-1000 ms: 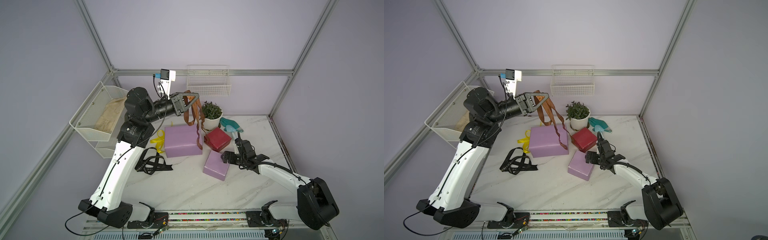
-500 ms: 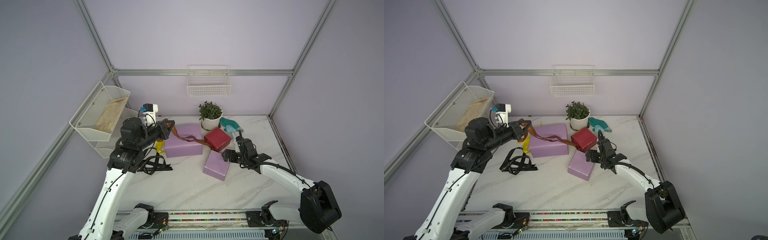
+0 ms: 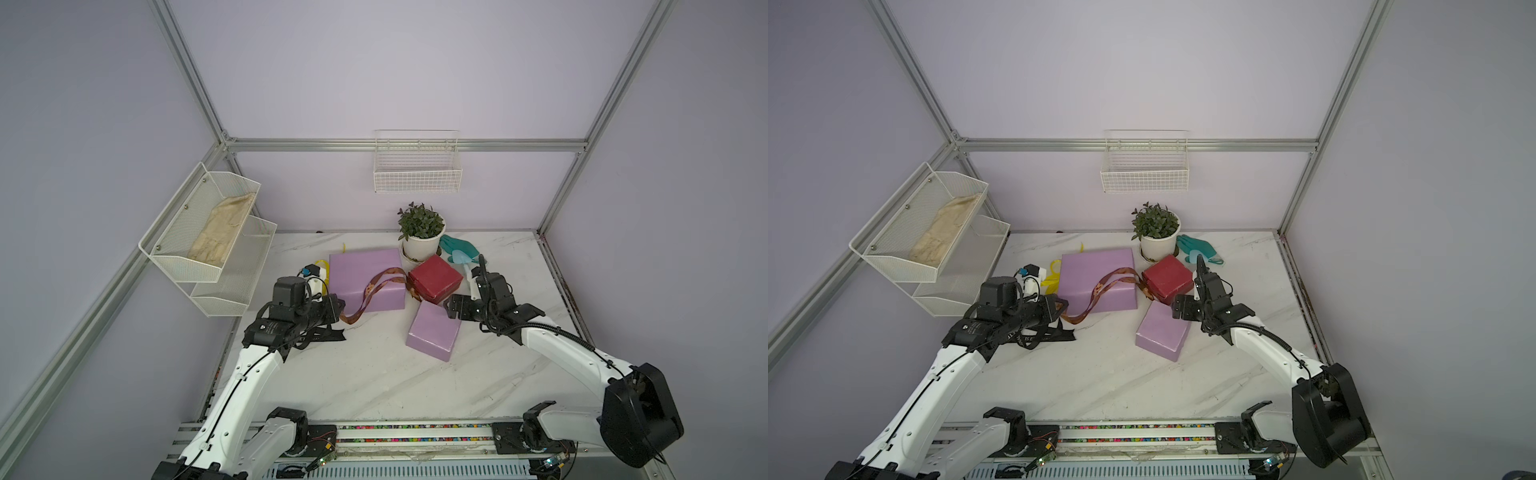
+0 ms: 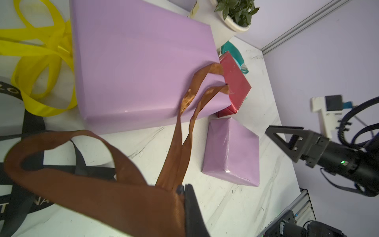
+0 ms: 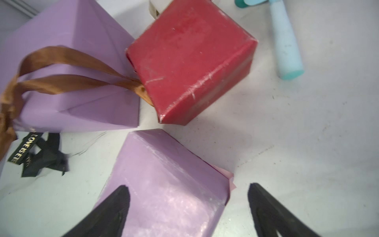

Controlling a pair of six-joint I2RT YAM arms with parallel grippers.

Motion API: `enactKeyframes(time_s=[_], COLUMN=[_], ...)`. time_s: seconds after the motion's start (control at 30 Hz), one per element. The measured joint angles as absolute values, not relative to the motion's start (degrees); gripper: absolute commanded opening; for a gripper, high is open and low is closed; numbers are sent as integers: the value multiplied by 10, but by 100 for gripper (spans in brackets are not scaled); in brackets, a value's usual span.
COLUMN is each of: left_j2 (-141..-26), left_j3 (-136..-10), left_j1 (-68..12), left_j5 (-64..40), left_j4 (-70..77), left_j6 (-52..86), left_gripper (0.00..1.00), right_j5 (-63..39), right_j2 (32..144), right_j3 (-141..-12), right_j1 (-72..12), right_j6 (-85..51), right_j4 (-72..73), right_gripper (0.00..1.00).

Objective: Untie the ribbon bows on the gift boxes
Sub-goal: Place the ribbon at the center of the board, then adjust the ribbon at the center of the board.

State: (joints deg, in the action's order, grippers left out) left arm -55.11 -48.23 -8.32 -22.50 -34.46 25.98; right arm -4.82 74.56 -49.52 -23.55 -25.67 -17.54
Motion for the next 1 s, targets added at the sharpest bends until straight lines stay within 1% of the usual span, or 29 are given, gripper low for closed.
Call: enactKeyframes(time_s=[0.03, 0.1, 0.3, 0.33, 0.37, 0.4, 0.43, 0.53, 0.63, 0.73, 0.8, 0.83, 1.0], left_j2=[-554, -570, -675, -689, -701, -709, -719, -734, -732, -721, -709, -703, -690], left_j3=[-472, -459, -451, -451, -451, -451, -451, -451, -451, -451, -451, -451, -452], left_j1=[-83, -83, -83, -83, -83, -83, -83, -83, -83, -83, -83, -83, -83], left_j5=[-224, -220, -193, -187, -181, -177, -172, -156, -140, -125, -119, -117, -106], left_j4=[-349, -356, -371, -372, -373, -374, -375, -382, -388, -389, -390, -391, -400], left_j6=[256, 249, 232, 229, 228, 224, 222, 218, 218, 216, 216, 215, 213], left_gripper=[0, 0, 0, 5, 21, 53, 99, 100, 100, 100, 100, 100, 100], right_j5=[-58, -77, -81, -78, -71, -68, -63, -52, -40, -27, -25, -25, -37], right_j2=[752, 776, 892, 916, 941, 961, 983, 1033, 1054, 1066, 1075, 1079, 1082], right_j3=[-518, -565, -676, -694, -713, -729, -747, -785, -796, -806, -812, -812, -808], right_j1=[-236, -237, -282, -294, -305, -313, -321, -339, -352, -358, -360, -361, -361], right_j6=[-255, -254, -258, -260, -263, -265, -270, -287, -305, -317, -324, -327, -340], right_j4=[-173, -163, -147, -148, -150, -152, -155, -158, -160, -161, -159, -157, -132], right_gripper=[74, 73, 78, 80, 83, 84, 85, 89, 94, 93, 89, 85, 57])
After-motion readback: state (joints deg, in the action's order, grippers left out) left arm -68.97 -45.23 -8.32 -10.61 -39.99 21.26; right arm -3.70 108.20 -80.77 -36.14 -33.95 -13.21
